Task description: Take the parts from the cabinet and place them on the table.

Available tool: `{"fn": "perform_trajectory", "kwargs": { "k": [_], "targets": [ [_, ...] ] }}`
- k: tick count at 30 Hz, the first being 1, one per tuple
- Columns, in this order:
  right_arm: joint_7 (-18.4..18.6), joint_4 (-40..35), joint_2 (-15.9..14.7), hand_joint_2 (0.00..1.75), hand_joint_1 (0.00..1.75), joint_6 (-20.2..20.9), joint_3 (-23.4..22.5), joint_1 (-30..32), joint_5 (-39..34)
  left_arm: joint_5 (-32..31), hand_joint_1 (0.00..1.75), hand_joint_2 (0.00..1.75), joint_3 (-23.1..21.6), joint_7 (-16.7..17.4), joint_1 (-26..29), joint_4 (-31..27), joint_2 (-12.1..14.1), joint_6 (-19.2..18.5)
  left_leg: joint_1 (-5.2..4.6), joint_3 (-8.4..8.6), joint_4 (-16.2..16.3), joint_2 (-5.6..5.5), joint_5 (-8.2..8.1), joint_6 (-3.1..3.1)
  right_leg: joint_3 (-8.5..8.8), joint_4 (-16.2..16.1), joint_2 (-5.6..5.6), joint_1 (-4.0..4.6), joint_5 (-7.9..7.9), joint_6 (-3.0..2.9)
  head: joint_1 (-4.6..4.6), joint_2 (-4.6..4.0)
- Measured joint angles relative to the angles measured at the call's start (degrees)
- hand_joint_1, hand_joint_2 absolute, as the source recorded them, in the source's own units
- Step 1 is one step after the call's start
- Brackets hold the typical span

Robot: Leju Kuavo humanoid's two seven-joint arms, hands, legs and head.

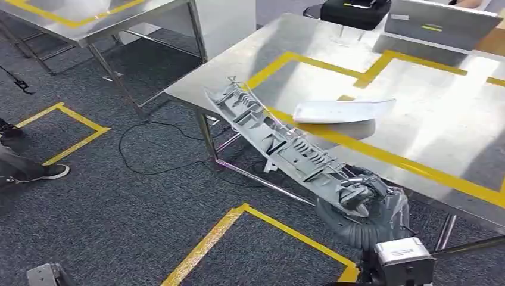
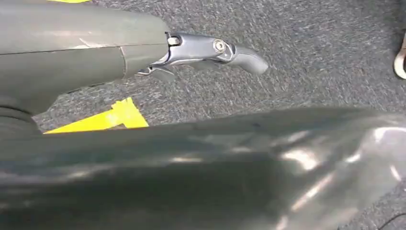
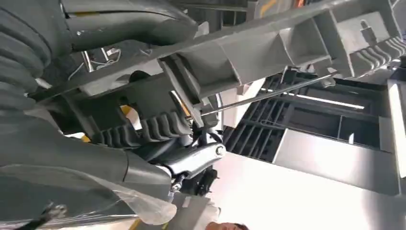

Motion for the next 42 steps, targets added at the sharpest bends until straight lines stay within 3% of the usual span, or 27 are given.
{"fn": "perform_trajectory", "kwargs": {
  "k": [1, 3, 4, 5, 6, 7, 9, 11, 14, 15, 16, 19, 20, 21, 22, 24, 26, 27, 29, 31, 32, 34, 35, 37, 39, 40, 42],
  "targets": [
    [0.0, 0.0, 0.0, 1.75, 1.75, -0.1, 0.0, 0.0, 0.0, -0.1, 0.0, 0.0, 0.0, 0.0, 0.0, 0.0, -0.1, 0.0, -0.01, -0.96, 2.6, 0.01, -1.79, -0.16, 0.13, 0.0, -0.12, 0.0, -0.07, -0.46, -0.11, 0.0],
    [-0.2, 0.0, 0.0, 1.75, 1.75, -0.1, -0.1, 0.3, 0.0, -0.3, 0.0, 0.0, -0.2, 0.0, 0.1, 0.0, -0.2, 0.1, 0.04, -4.71, 11.5, 0.02, -6.04, -0.37, 0.26, 0.0, -0.26, 0.19, -0.17, -0.85, -0.07, 0.0],
    [-0.3, 0.0, 0.0, 1.75, 1.75, -0.1, -0.2, 0.4, 0.0, -0.5, 0.0, 0.0, -0.3, 0.0, 0.1, 0.0, -0.2, 0.2, 0.02, -6.35, 15.3, 0.01, -7.33, -0.36, 0.27, 0.0, -0.28, 0.31, -0.19, -0.93, -0.11, 0.0],
    [-0.5, 0.0, 0.0, 1.75, 1.75, 0.0, -0.2, 0.3, 0.0, -0.8, 0.0, 0.0, -0.4, 0.1, 0.1, 0.0, -0.2, 0.3, 0.02, -6.79, 16.3, 0.01, -7.07, -0.28, 0.32, 0.0, -0.26, 0.39, -0.2, -0.93, -0.11, 0.0],
    [-0.7, 0.1, 0.0, 1.75, 1.75, 0.1, -0.2, 0.1, 0.0, -1.0, 0.0, 0.0, -0.4, 0.2, 0.1, 0.0, -0.2, 0.4, -0.01, -6.06, 15.1, 0.01, -5.82, -0.1, 0.38, 0.0, -0.18, 0.47, -0.2, -0.93, -0.09, 0.0],
    [-1.3, 0.1, 0.0, 1.75, 1.75, 0.8, -0.3, -0.2, -0.1, -1.3, 0.0, 0.0, -0.6, 0.3, 0.0, 0.0, -0.2, 0.4, -0.08, -4.3, 11.6, 0.01, -3.56, 0.25, 0.48, 0.0, -0.12, 0.57, -0.2, -0.93, -0.11, 0.0],
    [-3.4, 0.5, 0.0, 1.75, 1.75, 2.7, -0.4, -2.9, -0.4, -2.5, 0.0, 0.0, -1.4, 1.2, -0.3, 0.0, -0.2, 0.3, -0.44, 0.83, 1.2, 0.04, 1.03, 1.28, 0.68, 0.0, 0.05, 0.61, -0.22, -0.89, -0.09, 0.0],
    [-4.5, 1.6, 0.0, 1.75, 1.75, 4.9, -0.5, -7.3, -1.5, -3.5, 0.0, 0.0, -2.3, 1.5, -1.1, 0.0, -0.2, -0.1, -0.72, 1.68, -1.2, 0.19, 0.14, 1.44, 0.13, 0.2, 0.26, 0.88, -0.03, -0.37, -0.05, 0.0],
    [-4.5, 5.8, 0.7, 1.75, 1.75, 7.7, -0.5, -17.6, -3.5, -4.6, 0.0, 0.0, -3.8, 2.3, -2.1, 0.0, -0.7, -1.0, -0.74, 1.47, -1.7, 0.28, 0.71, 1.96, 0.01, -0.3, 0.35, 0.8, 0.54, 0.65, 0.0, 0.0],
    [-4.3, 8.0, 1.1, 1.75, 1.75, 7.2, -0.6, -21.8, -2.9, -5.2, 0.0, 0.0, -4.4, 2.7, -2.6, 0.0, -0.9, -1.2, -0.34, 1.72, -2.3, 0.54, 1.26, 2.15, -0.9, 0.3, 0.23, 0.71, -0.11, 0.79, -0.05, 0.0],
    [-4.1, 10.4, 1.7, 1.75, 1.75, 6.0, -0.7, -25.8, -2.3, -5.5, 0.0, 0.0, -5.1, 2.8, -3.2, 0.0, -1.1, -1.3, -0.36, 1.63, -2.5, 0.54, 1.52, 2.54, -1.69, 2.1, -0.05, 0.72, -1.53, 0.98, 0.08, 0.0],
    [-2.3, 18.9, 3.5, 1.75, 1.75, 1.2, -0.9, -36.2, 1.3, -6.3, 0.0, 0.0, -7.3, 3.3, -4.1, 0.0, -1.9, -1.8, -0.37, 1.27, -2.4, 0.52, 1.78, 2.81, -7.37, 15.0, -0.06, 0.62, -6.89, 1.55, 0.13, 0.0],
    [-1.5, 22.6, 4.1, 1.75, 1.75, -0.6, -0.9, -39.7, 3.5, -6.4, 0.0, 0.0, -8.0, 3.6, -4.1, 0.1, -2.2, -1.9, -0.36, 1.27, -2.4, 0.52, 1.85, 2.75, -8.55, 17.2, -0.08, 0.59, -6.91, 1.75, 0.04, 0.0],
    [-0.9, 25.5, 4.5, 1.75, 1.75, -1.8, -1.0, -42.3, 5.0, -6.5, 0.0, 0.0, -8.7, 3.8, -4.3, 0.1, -2.4, -2.0, -0.33, 1.31, -2.4, 0.52, 1.88, 2.72, -8.23, 16.4, -0.11, 0.48, -5.55, 1.9, 0.06, 0.0],
    [-0.3, 27.5, 4.9, 1.75, 1.75, -2.7, -1.1, -44.4, 6.3, -6.6, 0.0, 0.0, -9.1, 3.8, -4.4, 0.1, -2.7, -2.3, -0.29, 1.33, -2.3, 0.41, 1.89, 2.71, -6.85, 13.3, -0.14, 0.37, -3.25, 1.99, 0.06, 0.0],
    [3.0, 32.8, 5.2, 1.75, 1.75, -5.8, -1.1, -49.0, 12.3, -6.7, 0.0, 0.0, -10.1, 3.9, -4.7, 0.1, -3.3, -3.1, -0.2, 1.35, -2.1, 0.16, 1.81, 2.43, -2.17, 2.8, -0.26, 0.17, 2.25, 1.85, 0.13, 0.0],
    [7.1, 39.5, 5.8, 1.75, 1.75, -8.6, -0.4, -54.3, 20.8, -6.7, 0.0, 0.0, -11.1, 4.5, -5.1, 0.1, -3.7, -3.1, -0.61, 0.43, -1.5, 0.25, 2.06, 1.65, -0.75, -0.2, -0.17, 0.34, 1.73, 1.56, 0.08, 0.0],
    [9.8, 43.1, 6.2, 1.75, 1.75, -9.5, 0.1, -56.4, 25.2, -6.5, 0.0, 0.0, -11.6, 4.8, -5.4, 0.1, -4.0, -3.2, -0.55, -0.08, -1.6, 0.26, 2.39, 1.22, -1.11, -0.1, -0.24, 0.48, 1.41, 0.89, -0.15, 0.0],
    [14.9, 50.2, 6.4, 1.75, 1.75, -10.9, 0.9, -60.3, 32.8, -6.1, 0.0, 0.0, -12.5, 5.4, -5.6, 0.2, -4.6, -3.5, -0.47, -0.15, -1.7, 0.25, 2.58, 0.82, -1.25, -0.2, -0.27, 0.54, 1.56, 0.34, 0.13, 0.0],
    [20.7, 58.5, 7.2, 1.75, 1.75, -9.4, 2.5, -64.8, 40.6, -5.4, 0.0, 0.0, -13.3, 5.6, -5.9, 0.2, -4.9, -3.8, -0.4, -1.06, 0.1, 0.22, 1.05, 0.21, -1.0, -0.6, -0.42, 0.17, 1.94, -0.37, 0.08, 0.0],
    [22.7, 62.1, 7.4, 1.75, 1.75, -8.2, 3.5, -66.7, 43.2, -5.0, 0.0, 0.0, -13.6, 5.9, -6.1, 0.2, -5.0, -4.0, -0.3, -2.65, 3.6, 0.24, -0.84, -0.06, -1.01, -0.6, -0.44, 0.2, 1.91, -0.81, -0.02, 0.0],
    [25.2, 66.7, 7.8, 1.75, 1.75, -6.3, 5.2, -68.8, 46.1, -4.9, 0.0, 0.0, -13.9, 6.1, -6.0, 0.2, -5.0, -4.0, -0.2, -7.12, 13.0, 0.24, -4.33, -0.31, -0.98, -0.6, -0.43, 0.39, 1.85, -0.96, 0.04, 0.0],
    [25.7, 68.4, 8.0, 1.75, 1.75, -6.0, 5.9, -69.3, 46.5, -4.8, 0.0, 0.0, -14.0, 6.1, -6.0, 0.2, -5.0, -4.0, -0.21, -8.53, 15.5, 0.24, -4.59, -0.31, -0.94, -0.6, -0.41, 0.49, 1.81, -1.02, -0.02, 0.0],
    [27.1, 71.5, 8.4, 1.75, 1.75, -5.4, 7.0, -70.3, 47.6, -4.5, 0.0, 0.0, -14.3, 6.1, -6.0, 0.2, -5.0, -4.0, -0.26, -8.11, 13.3, 0.24, -1.73, 0.14, -0.84, -0.6, -0.34, 0.67, 1.73, -1.06, -0.05, 0.0],
    [31.6, 73.6, 8.5, 1.75, 1.75, -4.1, 8.7, -71.5, 51.9, -3.7, 0.0, 0.0, -14.4, 6.0, -6.0, 0.2, -5.0, -4.0, -0.56, -4.07, 3.4, 0.24, 4.02, 0.97, -0.62, -0.6, -0.34, 0.73, 1.51, -1.02, 0.02, 0.0],
    [33.6, 74.6, 8.5, 1.75, 1.75, -2.9, 9.5, -71.9, 53.8, -3.3, 0.0, 0.0, -14.4, 6.0, -5.9, 0.2, -5.0, -4.0, -0.85, -2.69, 0.1, 0.21, 4.62, 1.36, -0.59, -0.6, -0.4, 0.69, 1.4, -0.9, 0.06, 0.0],
    [37.5, 76.7, 8.4, 1.75, 1.75, 1.0, 11.1, -72.5, 57.9, -2.4, 0.0, 0.0, -14.4, 5.8, -5.9, 0.2, -5.0, -4.0, -1.08, -1.82, -1.3, 0.26, 3.89, 1.72, -1.15, -0.6, -0.4, 0.93, 1.53, -0.3, -0.02, 0.0]
  ]
}}
